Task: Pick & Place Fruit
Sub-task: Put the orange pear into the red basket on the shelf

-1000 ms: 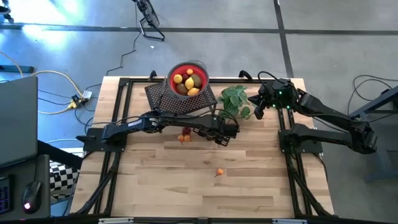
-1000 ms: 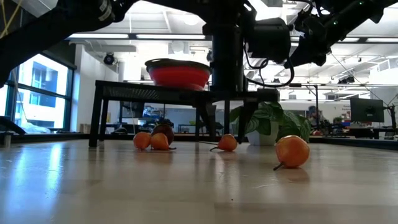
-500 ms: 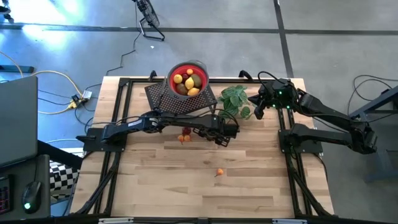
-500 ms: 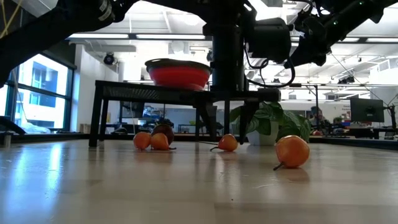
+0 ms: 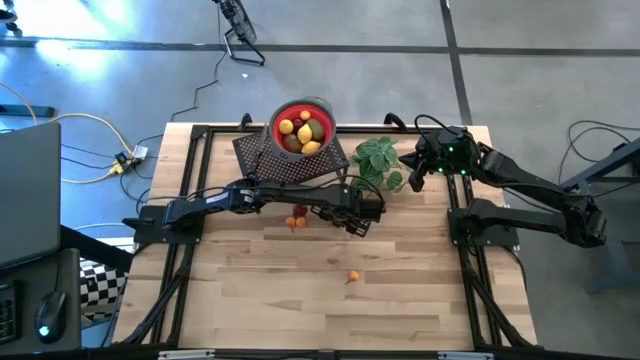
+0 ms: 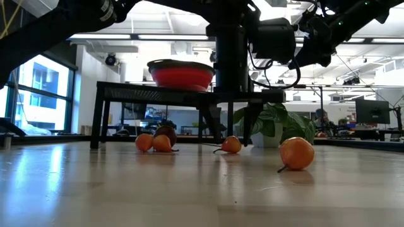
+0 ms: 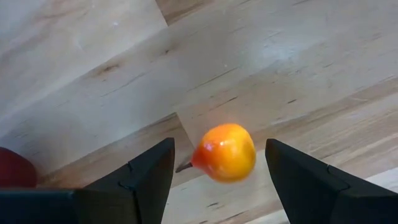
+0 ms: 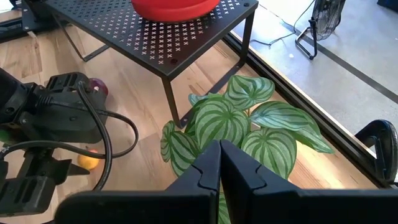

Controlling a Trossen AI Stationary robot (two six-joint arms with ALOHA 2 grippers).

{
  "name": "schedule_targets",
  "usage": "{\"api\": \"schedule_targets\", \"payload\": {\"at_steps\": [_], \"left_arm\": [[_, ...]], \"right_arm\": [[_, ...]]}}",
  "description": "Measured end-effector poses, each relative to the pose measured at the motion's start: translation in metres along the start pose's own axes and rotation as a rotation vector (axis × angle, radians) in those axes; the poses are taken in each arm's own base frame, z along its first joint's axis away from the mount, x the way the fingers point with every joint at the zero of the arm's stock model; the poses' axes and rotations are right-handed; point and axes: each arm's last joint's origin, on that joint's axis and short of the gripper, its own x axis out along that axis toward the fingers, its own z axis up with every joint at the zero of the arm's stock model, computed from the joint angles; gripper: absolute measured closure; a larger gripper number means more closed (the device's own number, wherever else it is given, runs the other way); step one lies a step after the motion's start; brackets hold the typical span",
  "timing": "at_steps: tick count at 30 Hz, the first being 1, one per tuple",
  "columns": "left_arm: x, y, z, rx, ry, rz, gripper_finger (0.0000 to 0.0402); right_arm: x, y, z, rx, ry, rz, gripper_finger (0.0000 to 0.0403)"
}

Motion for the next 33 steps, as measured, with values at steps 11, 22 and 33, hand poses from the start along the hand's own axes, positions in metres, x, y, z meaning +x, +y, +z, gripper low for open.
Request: {"api": "schedule_targets", "payload": {"at_steps": [11,22,33], "left_arm": [[0.0,-0.0009,-0.0009,0.055,0.036,-0.024,0.0158],[0.0001,-0.0009,-0.0006,0.069,0.025,-0.02,0.0158],[0.0,-0.0012,-0.0009,0.068,0.037,-0.027,0.0166]], "right_arm": [[0.0,0.0,0.0,0.0,0.0,0.0,0.04],[0.0,0.0,0.0,0.0,0.0,0.0,0.04],[0.0,0.0,0.0,0.0,0.0,0.0,0.04]]}}
